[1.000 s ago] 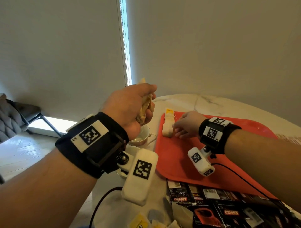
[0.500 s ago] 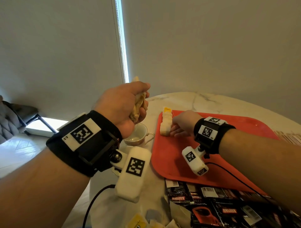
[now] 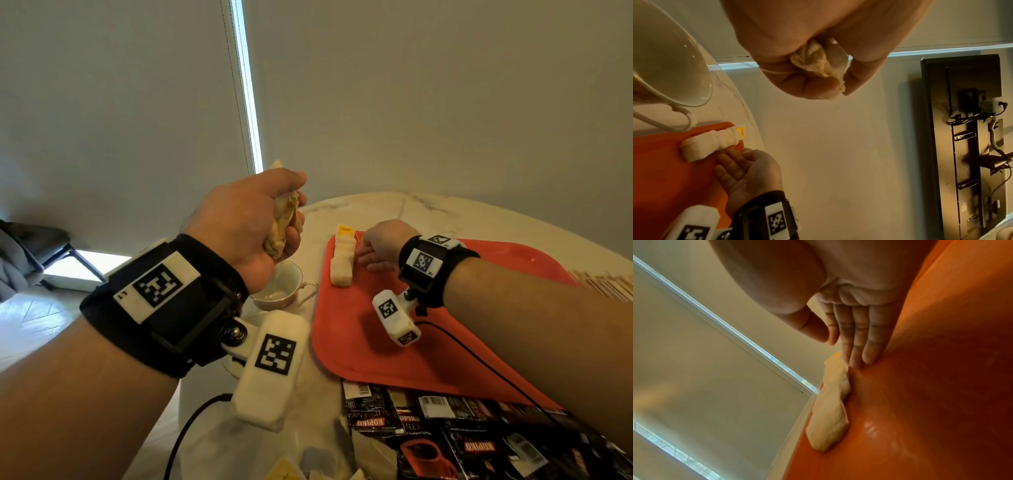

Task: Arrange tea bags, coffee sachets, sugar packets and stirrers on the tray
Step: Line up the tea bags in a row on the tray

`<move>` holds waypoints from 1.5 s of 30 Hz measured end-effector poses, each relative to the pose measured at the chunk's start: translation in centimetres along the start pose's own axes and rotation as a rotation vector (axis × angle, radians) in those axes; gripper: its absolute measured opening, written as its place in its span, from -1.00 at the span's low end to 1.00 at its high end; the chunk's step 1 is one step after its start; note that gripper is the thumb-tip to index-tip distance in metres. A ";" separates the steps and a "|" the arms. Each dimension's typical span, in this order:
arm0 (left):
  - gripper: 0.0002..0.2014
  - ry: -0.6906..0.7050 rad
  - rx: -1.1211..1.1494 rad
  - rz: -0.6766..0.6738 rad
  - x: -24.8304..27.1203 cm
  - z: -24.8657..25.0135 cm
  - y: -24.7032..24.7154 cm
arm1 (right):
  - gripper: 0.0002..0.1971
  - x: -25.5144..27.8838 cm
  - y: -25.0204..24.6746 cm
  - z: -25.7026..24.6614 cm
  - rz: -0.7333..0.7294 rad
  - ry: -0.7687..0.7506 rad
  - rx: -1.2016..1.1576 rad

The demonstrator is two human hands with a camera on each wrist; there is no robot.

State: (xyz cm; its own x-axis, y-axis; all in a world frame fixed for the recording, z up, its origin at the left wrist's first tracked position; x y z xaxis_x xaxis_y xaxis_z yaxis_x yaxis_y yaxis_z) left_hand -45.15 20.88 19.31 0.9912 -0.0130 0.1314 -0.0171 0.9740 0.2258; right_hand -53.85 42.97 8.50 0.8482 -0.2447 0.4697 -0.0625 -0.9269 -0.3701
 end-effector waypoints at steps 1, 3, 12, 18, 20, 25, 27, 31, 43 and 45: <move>-0.79 -0.004 0.012 -0.009 0.1 0.0 0.1 | -0.80 -0.3 -0.5 -0.1 0.026 -0.031 0.020; -0.78 -0.024 0.063 -0.044 0.5 0.0 0.5 | -0.91 -0.7 -1.7 -0.5 0.092 -0.096 0.051; -0.58 -0.171 0.120 -0.394 5.3 -1.7 3.4 | -0.69 13.9 -1.6 -6.6 -0.369 -0.686 -0.065; -0.72 -0.060 0.061 -0.308 7.9 -3.0 3.9 | -0.71 19.3 -2.5 -5.7 -0.339 -0.817 0.183; -0.77 -0.054 0.083 -0.288 8.4 -3.3 3.8 | -0.82 19.9 -3.1 -5.4 -0.334 -0.820 0.141; -0.65 -0.101 0.148 -0.285 9.4 -3.8 3.7 | -0.84 21.1 -4.4 -5.3 -0.434 -0.778 -0.122; -0.65 -0.114 0.167 -0.284 9.6 -3.8 3.8 | -0.85 21.5 -4.7 -5.6 -0.442 -0.824 -0.140; -0.46 -0.108 0.157 -0.306 9.7 -3.5 4.0 | -0.80 23.2 -5.0 -6.4 -0.407 -1.033 0.078; -0.82 0.242 0.079 -0.119 8.8 -2.3 2.7 | -0.51 21.7 -5.0 -5.7 -0.453 -0.680 -0.107; -0.80 0.315 0.011 -0.100 8.6 -2.0 2.5 | -0.49 21.5 -4.3 -5.4 -0.419 -0.653 -0.036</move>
State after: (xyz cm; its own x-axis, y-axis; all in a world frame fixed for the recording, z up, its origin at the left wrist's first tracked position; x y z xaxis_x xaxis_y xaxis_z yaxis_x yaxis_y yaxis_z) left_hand -36.46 23.63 19.09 0.9798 -0.0362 -0.1966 0.0827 0.9688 0.2336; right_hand -38.19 40.13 24.57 0.9419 0.3357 -0.0069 0.3249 -0.9162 -0.2346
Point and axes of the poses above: each hand's wrist, its own x-axis away from the middle knuckle, its own y-axis out of the palm, z = x × y, the point moved 7 cm from there along -x, towards the middle knuckle, and after that the axes turned 6 degrees about y, right-handed, at the moved point
